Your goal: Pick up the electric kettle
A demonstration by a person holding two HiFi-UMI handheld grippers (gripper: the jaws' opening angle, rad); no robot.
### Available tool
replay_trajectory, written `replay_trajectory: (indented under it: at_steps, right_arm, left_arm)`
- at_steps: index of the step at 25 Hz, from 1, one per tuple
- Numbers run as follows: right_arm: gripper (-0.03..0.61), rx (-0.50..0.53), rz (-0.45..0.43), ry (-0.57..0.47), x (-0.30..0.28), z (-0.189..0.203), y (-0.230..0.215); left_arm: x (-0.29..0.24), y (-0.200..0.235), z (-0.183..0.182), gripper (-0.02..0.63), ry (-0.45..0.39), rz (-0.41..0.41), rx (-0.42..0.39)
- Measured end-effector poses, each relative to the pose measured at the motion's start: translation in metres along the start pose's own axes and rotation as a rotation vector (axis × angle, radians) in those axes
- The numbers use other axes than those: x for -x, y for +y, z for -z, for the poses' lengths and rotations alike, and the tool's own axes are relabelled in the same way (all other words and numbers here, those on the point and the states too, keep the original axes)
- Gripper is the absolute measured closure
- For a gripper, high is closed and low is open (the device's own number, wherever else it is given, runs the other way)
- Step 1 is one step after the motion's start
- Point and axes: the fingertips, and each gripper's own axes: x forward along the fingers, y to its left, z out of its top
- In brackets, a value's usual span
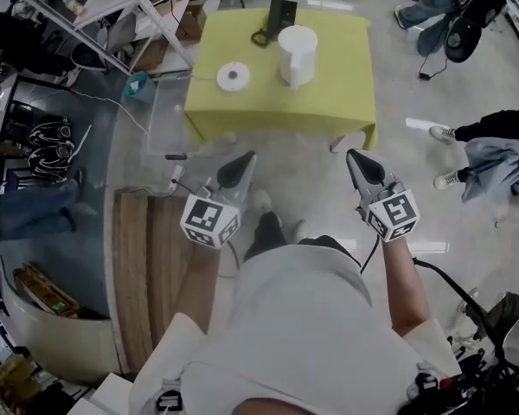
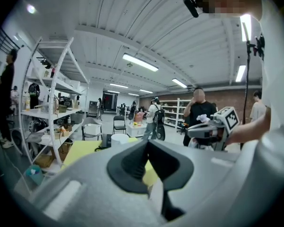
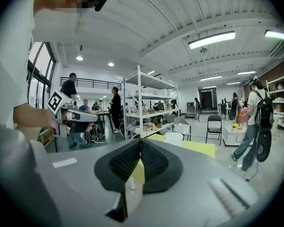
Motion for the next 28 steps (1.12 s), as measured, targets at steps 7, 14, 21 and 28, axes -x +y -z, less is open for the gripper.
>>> replay_trajectory:
  at_steps: [7,14,21,28]
  right_arm:
    - [0.583,-0.013,-0.048,-0.005,0.003,0.001,0.023]
    - [0.581,-0.02,-0.037,-0.017,-0.01,-0.008,0.04]
    - [0.575,-0.032,0.051,-0.049,-0.028,-0.027,0.039]
    - [0.575,-0.023,0.079,-0.054,-0.047,-0.039,0.037]
  left_arm:
    - [0.025,-0.016,-0.002,0.611,0.001,-0.015,-0.024]
    - [0.039,-0.008,-0.003,0.611,-0.005,-0.001,-0.024]
    - [0.039,0.019,-0.018,0.611,-0.014,0.022,-0.06]
    - [0.029,0.045,-0.038,0.611,-0.041,0.047,-0.075]
